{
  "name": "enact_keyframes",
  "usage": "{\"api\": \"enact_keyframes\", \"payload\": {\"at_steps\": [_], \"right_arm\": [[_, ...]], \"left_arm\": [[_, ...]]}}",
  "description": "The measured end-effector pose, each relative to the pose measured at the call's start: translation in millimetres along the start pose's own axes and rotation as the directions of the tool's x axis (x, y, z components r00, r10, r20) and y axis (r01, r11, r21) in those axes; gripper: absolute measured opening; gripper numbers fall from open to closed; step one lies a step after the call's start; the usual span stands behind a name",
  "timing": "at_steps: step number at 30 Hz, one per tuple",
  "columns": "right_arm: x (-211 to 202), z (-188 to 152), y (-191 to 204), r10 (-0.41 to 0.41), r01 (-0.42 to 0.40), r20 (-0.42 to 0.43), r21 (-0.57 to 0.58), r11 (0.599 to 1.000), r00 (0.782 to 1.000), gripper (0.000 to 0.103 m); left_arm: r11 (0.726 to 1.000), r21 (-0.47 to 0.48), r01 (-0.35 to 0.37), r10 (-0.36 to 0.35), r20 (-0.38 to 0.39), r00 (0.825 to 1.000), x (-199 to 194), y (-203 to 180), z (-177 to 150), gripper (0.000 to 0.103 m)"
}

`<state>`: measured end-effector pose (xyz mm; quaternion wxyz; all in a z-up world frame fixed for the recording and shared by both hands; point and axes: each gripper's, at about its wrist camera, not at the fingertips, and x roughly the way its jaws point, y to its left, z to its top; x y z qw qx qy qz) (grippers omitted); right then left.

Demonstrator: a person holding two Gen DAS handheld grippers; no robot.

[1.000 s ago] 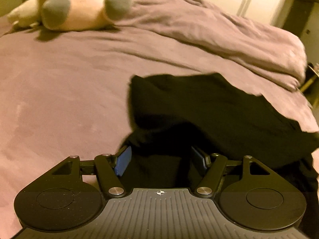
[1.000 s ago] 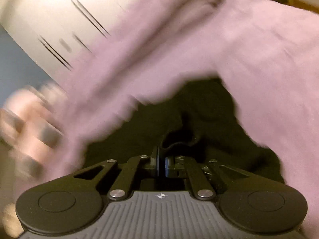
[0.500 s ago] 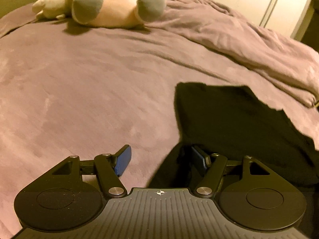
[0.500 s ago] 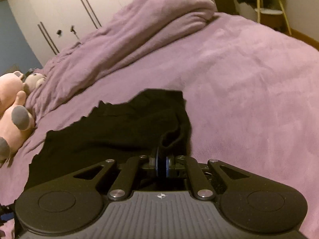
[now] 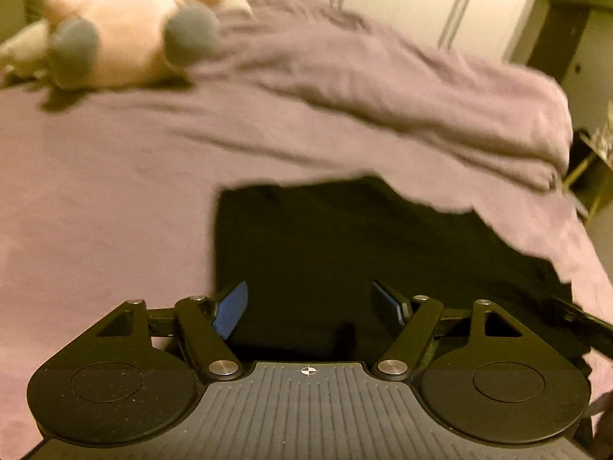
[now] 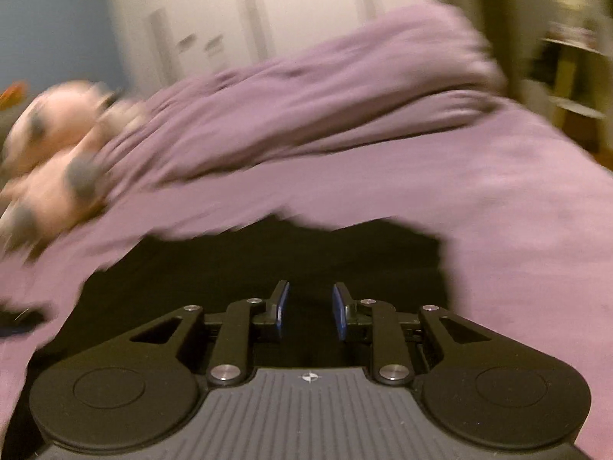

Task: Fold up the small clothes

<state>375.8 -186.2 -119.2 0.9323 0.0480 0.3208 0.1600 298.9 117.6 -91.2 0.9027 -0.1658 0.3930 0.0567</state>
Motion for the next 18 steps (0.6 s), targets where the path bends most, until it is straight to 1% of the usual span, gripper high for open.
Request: {"api": "enact_keyframes", "payload": {"at_steps": [1,2,5,6,7,8,10,13,14,16,17,18], "right_arm": [[5,-2,9,0.023,-0.023,-0.012,-0.030,0.999,1.000,0.023],[15,-4,21,0.045,-0.047,-0.033,-0.057,0.997,0.998,0.023],[36,-11,34,0.096,-0.103,-0.114,-0.052,0.993,0.989,0.023],[44,-16,37,0.113,-0.122,-0.150,-0.055,0.991,0.982,0.023],[45,-23,40,0.111,-0.125,-0.164,-0.074,0.989,0.980,0.023],[45,-29,41,0.110,-0.128,-0.159,-0.111,0.986,0.981,0.024],[37,-37,42,0.121,-0.142,-0.139,-0.154,0.978,0.983,0.024],[30,-41,39,0.128,-0.157,-0.144,-0.211,0.965,0.981,0.025],[30,-41,39,0.122,-0.154,-0.145,-0.233,0.960,0.982,0.027],[27,-40,41,0.106,-0.143,-0.145,-0.275,0.951,0.984,0.034],[26,-38,41,0.093,-0.132,-0.143,-0.292,0.947,0.985,0.042],[23,-37,36,0.082,-0.120,-0.138,-0.300,0.946,0.987,0.047]], "left_arm": [[1.000,0.010,-0.003,0.003,-0.026,1.000,9,-6,-2,0.076],[1.000,0.025,-0.016,0.017,-0.035,0.999,16,-10,-5,0.076],[0.985,0.159,-0.064,0.067,-0.014,0.998,25,-24,-17,0.077],[0.981,0.184,-0.065,0.067,-0.001,0.998,23,-25,-21,0.077],[0.979,0.197,-0.058,0.058,0.005,0.998,22,-23,-23,0.077],[0.979,0.199,-0.053,0.053,0.007,0.999,22,-20,-24,0.079],[0.981,0.192,-0.036,0.035,0.005,0.999,20,-15,-25,0.079],[0.979,0.201,-0.034,0.033,0.005,0.999,16,-14,-26,0.079],[0.977,0.209,-0.033,0.033,0.005,0.999,16,-14,-27,0.079],[0.975,0.220,-0.026,0.026,0.001,1.000,15,-13,-28,0.079],[0.974,0.225,-0.021,0.022,-0.001,1.000,14,-12,-28,0.079],[0.974,0.226,-0.017,0.019,-0.003,1.000,15,-11,-27,0.079]]}}
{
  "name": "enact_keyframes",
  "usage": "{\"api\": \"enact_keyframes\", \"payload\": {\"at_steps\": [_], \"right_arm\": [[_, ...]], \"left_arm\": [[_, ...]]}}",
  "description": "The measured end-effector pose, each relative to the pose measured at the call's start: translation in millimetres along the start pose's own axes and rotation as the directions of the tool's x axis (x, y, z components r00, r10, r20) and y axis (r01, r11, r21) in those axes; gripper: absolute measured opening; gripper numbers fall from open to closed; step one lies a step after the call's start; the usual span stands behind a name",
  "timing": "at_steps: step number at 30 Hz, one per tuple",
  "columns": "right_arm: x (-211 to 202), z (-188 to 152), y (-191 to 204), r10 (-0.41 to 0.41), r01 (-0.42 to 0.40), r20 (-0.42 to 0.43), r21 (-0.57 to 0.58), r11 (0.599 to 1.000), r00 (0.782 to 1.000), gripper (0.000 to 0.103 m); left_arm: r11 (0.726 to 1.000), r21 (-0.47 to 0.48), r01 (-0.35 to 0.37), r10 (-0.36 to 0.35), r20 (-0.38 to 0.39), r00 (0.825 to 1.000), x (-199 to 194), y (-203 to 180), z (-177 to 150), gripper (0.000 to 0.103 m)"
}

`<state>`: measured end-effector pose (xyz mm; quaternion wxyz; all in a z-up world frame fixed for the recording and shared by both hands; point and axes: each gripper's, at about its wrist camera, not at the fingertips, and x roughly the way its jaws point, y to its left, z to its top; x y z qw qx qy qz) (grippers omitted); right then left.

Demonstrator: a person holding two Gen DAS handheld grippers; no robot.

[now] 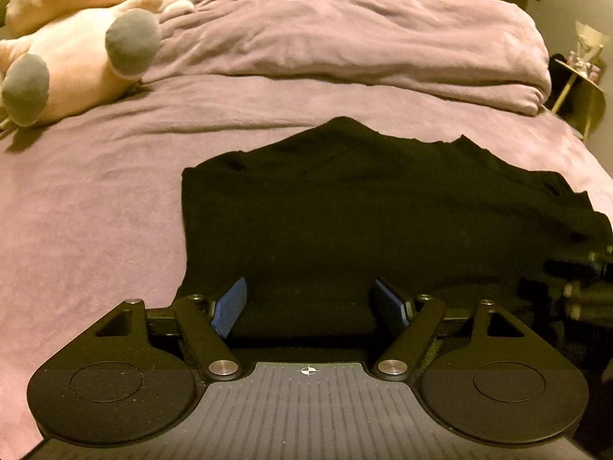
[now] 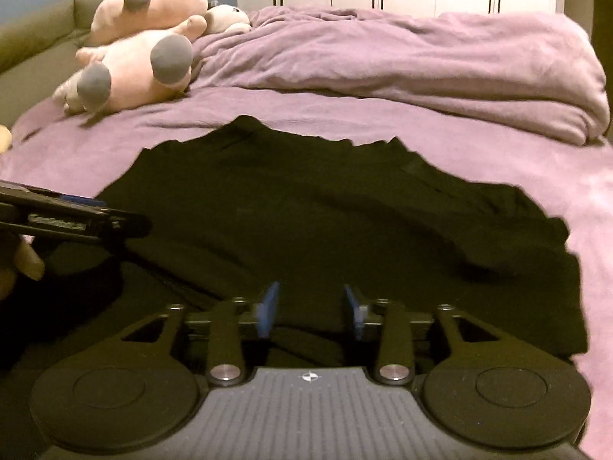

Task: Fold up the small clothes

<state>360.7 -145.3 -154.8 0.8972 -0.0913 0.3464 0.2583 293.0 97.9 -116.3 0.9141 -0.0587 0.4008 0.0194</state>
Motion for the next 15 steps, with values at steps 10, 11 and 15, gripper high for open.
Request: {"api": "enact_keyframes", "payload": {"at_steps": [10,11,15], "right_arm": [[3,2,-126,-0.184,0.170,0.017,0.311,0.935,0.983,0.000],[0,2,-131,-0.200,0.181,0.023,0.339,0.923,0.979,0.000],[-8,0,-123,-0.251,0.235,-0.002,0.365,0.901,0.968,0.001]], "left_arm": [[1.000,0.002,0.024,-0.024,0.006,1.000,0,6,-2,0.080],[1.000,0.003,0.022,-0.022,0.007,1.000,-1,5,-3,0.081],[1.000,0.027,0.013,-0.013,0.003,1.000,-9,3,-6,0.081]]}}
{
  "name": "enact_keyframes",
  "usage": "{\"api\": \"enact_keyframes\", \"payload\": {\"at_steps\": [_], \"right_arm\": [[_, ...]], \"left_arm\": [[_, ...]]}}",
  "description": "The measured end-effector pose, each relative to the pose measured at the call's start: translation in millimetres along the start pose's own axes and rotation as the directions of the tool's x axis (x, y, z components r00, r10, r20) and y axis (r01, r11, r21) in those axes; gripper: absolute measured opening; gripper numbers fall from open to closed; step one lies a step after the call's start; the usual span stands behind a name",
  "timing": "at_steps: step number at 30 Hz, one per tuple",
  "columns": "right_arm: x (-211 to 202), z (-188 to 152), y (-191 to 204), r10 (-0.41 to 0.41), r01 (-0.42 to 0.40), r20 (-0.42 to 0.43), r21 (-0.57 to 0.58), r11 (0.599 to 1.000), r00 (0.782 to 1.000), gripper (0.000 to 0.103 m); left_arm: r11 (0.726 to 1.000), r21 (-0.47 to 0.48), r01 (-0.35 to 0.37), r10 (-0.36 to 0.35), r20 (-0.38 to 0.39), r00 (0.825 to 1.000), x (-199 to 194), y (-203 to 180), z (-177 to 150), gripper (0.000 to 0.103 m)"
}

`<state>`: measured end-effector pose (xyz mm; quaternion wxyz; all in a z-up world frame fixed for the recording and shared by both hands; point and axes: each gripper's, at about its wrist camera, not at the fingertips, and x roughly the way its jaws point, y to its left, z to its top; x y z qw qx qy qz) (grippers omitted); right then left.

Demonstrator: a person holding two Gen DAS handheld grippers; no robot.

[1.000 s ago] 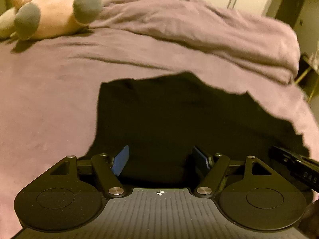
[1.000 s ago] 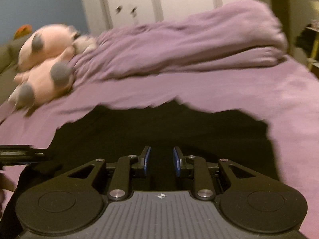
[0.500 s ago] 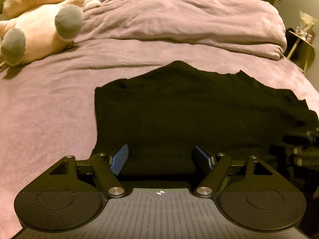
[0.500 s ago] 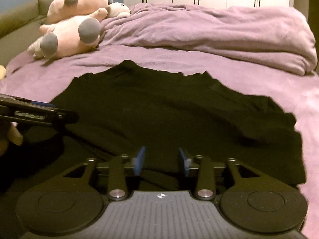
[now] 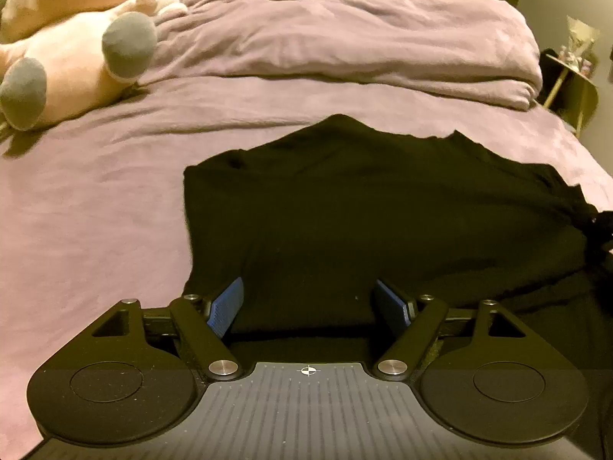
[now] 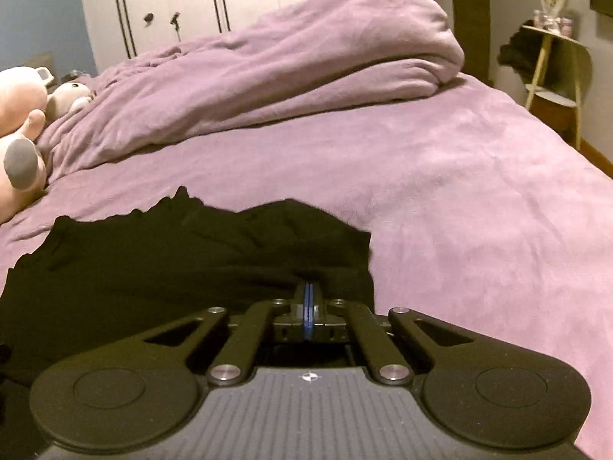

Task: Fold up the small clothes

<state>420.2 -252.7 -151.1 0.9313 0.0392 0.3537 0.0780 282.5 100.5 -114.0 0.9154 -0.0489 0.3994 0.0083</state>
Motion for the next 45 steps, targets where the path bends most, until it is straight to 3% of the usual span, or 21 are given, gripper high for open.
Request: {"api": "enact_keyframes", "payload": {"at_steps": [4,6,8,10,12,16,19,22,25,27,31,33,38,39,43,45], "right_arm": [[-14,-18,17,0.025,-0.030,-0.050,-0.097,0.995,0.998,0.004],[-20,-26,20,0.014,-0.021,-0.039,-0.167,0.986,0.999,0.004],[-29,-27,23,-0.034,0.024,-0.040,-0.208,0.978,0.999,0.004],[-42,-27,29,-0.146,0.133,-0.033,-0.258,0.957,0.989,0.006],[-60,-31,29,-0.213,0.195,-0.041,-0.264,0.945,0.976,0.036],[-119,-65,8,-0.030,0.010,-0.142,-0.144,0.990,0.989,0.044],[-169,-111,-6,0.000,-0.025,-0.225,-0.110,0.994,0.974,0.048],[-221,-152,-24,0.032,-0.052,-0.255,-0.073,0.996,0.966,0.051],[-259,-173,-30,-0.011,-0.019,-0.266,-0.107,0.994,0.964,0.057],[-271,-179,-34,-0.024,-0.005,-0.273,-0.108,0.994,0.962,0.057],[-268,-177,-41,0.043,-0.049,-0.277,-0.014,0.999,0.960,0.056],[-261,-178,-38,0.082,-0.078,-0.287,0.025,0.997,0.954,0.050],[-251,-189,-35,0.130,-0.114,-0.338,0.066,0.991,0.932,0.032],[-251,-191,-34,0.128,-0.113,-0.345,0.063,0.992,0.930,0.025],[-252,-198,-35,0.152,-0.131,-0.359,0.084,0.988,0.921,0.018],[-251,-198,-36,0.167,-0.141,-0.363,0.098,0.985,0.917,0.011]], "left_arm": [[0.998,0.037,-0.049,0.050,-0.014,0.999,-10,3,-5,0.084],[0.998,0.005,-0.060,0.060,-0.051,0.997,-13,11,-8,0.084],[0.998,-0.040,-0.045,0.042,-0.071,0.997,-25,19,-15,0.083],[0.997,-0.057,-0.051,0.046,-0.078,0.996,-40,25,-27,0.083],[0.998,-0.055,-0.041,0.037,-0.087,0.996,-58,29,-44,0.084],[0.999,-0.039,-0.037,0.032,-0.115,0.993,-101,39,-87,0.084],[0.998,-0.034,-0.051,0.045,-0.147,0.988,-134,51,-117,0.084],[0.994,-0.089,-0.060,0.042,-0.191,0.981,-160,67,-140,0.083],[0.992,-0.121,-0.028,0.001,-0.212,0.977,-176,75,-155,0.081],[0.990,-0.138,0.006,-0.037,-0.222,0.974,-178,78,-160,0.073],[0.976,-0.209,0.051,-0.100,-0.231,0.968,-172,83,-161,0.063],[0.973,-0.228,0.046,-0.100,-0.230,0.968,-172,87,-161,0.047],[0.962,-0.261,0.076,-0.143,-0.249,0.958,-177,100,-166,0.023],[0.960,-0.267,0.079,-0.149,-0.255,0.955,-176,103,-166,0.022],[0.963,-0.248,0.109,-0.181,-0.290,0.940,-173,105,-165,0.031],[0.964,-0.233,0.128,-0.197,-0.305,0.932,-172,104,-163,0.029]]}}
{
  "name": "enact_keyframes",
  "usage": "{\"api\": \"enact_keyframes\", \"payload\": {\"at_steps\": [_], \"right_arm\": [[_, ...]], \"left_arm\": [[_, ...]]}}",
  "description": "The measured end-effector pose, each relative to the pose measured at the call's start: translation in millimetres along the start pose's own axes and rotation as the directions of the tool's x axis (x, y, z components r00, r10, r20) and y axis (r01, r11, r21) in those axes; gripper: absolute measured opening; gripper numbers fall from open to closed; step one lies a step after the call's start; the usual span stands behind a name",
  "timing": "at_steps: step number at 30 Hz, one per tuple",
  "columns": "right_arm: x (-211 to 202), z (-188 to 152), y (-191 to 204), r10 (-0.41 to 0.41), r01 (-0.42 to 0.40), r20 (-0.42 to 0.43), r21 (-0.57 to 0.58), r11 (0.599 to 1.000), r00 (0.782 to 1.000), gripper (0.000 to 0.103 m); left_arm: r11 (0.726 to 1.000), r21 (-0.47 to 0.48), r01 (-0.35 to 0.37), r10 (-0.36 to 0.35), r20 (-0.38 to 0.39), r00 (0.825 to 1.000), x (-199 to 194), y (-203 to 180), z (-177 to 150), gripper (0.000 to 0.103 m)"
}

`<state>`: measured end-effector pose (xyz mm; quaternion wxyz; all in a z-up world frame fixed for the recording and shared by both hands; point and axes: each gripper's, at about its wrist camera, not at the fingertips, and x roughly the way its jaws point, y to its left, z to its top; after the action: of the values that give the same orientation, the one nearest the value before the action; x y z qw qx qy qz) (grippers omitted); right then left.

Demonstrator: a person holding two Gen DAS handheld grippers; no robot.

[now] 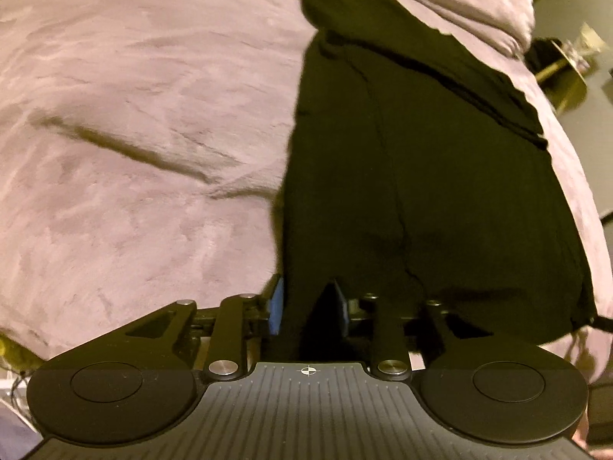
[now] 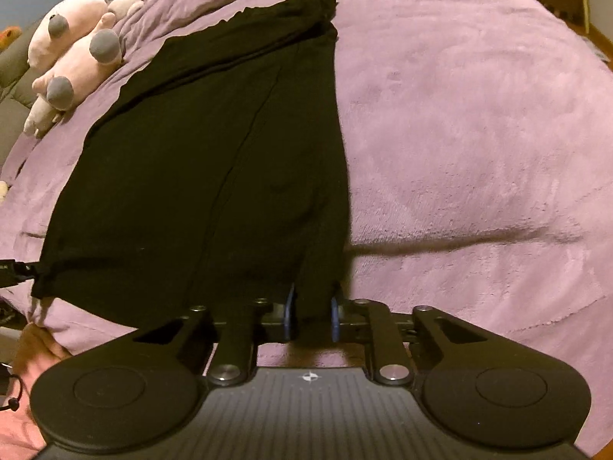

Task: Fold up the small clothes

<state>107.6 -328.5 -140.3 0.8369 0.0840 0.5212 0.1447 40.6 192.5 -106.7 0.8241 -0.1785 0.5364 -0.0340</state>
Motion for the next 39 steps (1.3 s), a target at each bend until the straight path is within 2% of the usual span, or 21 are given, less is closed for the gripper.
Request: {"api": "enact_keyframes", "payload": {"at_steps": [1,2,3,5,7,11,14,16,19,21,25,28,30,32,34,35,36,37,38,39], "right_arm": [[1,1,-2,0.016,-0.016,-0.010,0.017,1.000,1.000,0.008],[2,2,-4,0.036,-0.035,-0.017,0.034,0.999,0.999,0.007],[2,4,-5,0.057,-0.056,-0.022,0.054,0.997,0.998,0.006],[0,7,-9,0.111,-0.108,-0.025,0.091,0.990,0.994,0.006],[-2,11,-11,0.177,-0.173,-0.020,0.135,0.976,0.984,0.006],[-10,32,-11,0.299,-0.299,0.034,0.194,0.934,0.954,0.006],[-9,59,-8,0.351,-0.365,0.101,0.221,0.904,0.931,0.006],[-5,81,-4,0.359,-0.383,0.142,0.225,0.896,0.922,0.006],[7,113,5,0.322,-0.363,0.208,0.205,0.909,0.924,0.006],[18,132,5,0.285,-0.338,0.233,0.233,0.912,0.930,0.006],[45,163,5,0.169,-0.239,0.261,0.264,0.935,0.950,0.006],[64,179,2,0.103,-0.181,0.262,0.292,0.939,0.960,0.006],[73,185,0,0.079,-0.157,0.254,0.302,0.940,0.964,0.006],[79,189,-3,0.065,-0.144,0.260,0.296,0.944,0.964,0.007],[73,188,-13,0.025,-0.120,0.297,0.304,0.945,0.955,0.009],[71,188,-16,0.009,-0.110,0.319,0.302,0.947,0.948,0.011],[68,185,-17,0.003,-0.107,0.337,0.291,0.951,0.942,0.016],[66,182,-17,-0.002,-0.098,0.346,0.272,0.957,0.938,0.023],[64,179,-16,-0.035,-0.056,0.353,0.244,0.968,0.935,0.033],[61,176,-13,-0.086,0.009,0.367,0.206,0.978,0.926,0.034]], "left_arm": [[1.000,0.011,0.009,-0.009,-0.013,1.000,0,-1,1,0.027],[1.000,0.021,0.018,-0.018,-0.024,1.000,-1,-1,3,0.013],[0.999,0.022,0.033,-0.032,-0.036,0.999,-2,-1,4,0.008],[0.994,-0.012,0.104,-0.105,-0.052,0.993,-7,-1,9,0.008],[0.987,-0.001,0.159,-0.159,-0.031,0.987,-18,-6,15,0.008],[0.959,-0.017,0.283,-0.280,0.095,0.955,-44,-20,41,0.007],[0.945,-0.030,0.324,-0.313,0.194,0.930,-51,-26,71,0.007],[0.942,-0.056,0.330,-0.307,0.245,0.919,-49,-26,90,0.007],[0.947,-0.115,0.300,-0.253,0.306,0.918,-35,-20,119,0.007],[0.950,-0.174,0.260,-0.193,0.327,0.925,-19,-15,136,0.007],[0.953,-0.245,0.179,-0.103,0.293,0.950,15,-2,157,0.008],[0.952,-0.271,0.143,-0.067,0.273,0.960,31,2,165,0.007],[0.949,-0.284,0.138,-0.057,0.277,0.959,36,7,168,0.007],[0.937,-0.311,0.159,-0.061,0.302,0.951,33,15,167,0.012],[0.940,-0.292,0.176,-0.076,0.324,0.943,29,19,165,0.019],[0.951,-0.253,0.180,-0.093,0.322,0.942,28,19,164,0.027],[0.961,-0.214,0.174,-0.102,0.314,0.944,29,17,164,0.040],[0.974,-0.167,0.154,-0.097,0.306,0.947,28,14,162,0.043],[0.984,-0.125,0.130,-0.087,0.302,0.949,29,10,160,0.044],[0.991,-0.083,0.106,-0.078,0.292,0.953,31,7,159,0.045]]}}
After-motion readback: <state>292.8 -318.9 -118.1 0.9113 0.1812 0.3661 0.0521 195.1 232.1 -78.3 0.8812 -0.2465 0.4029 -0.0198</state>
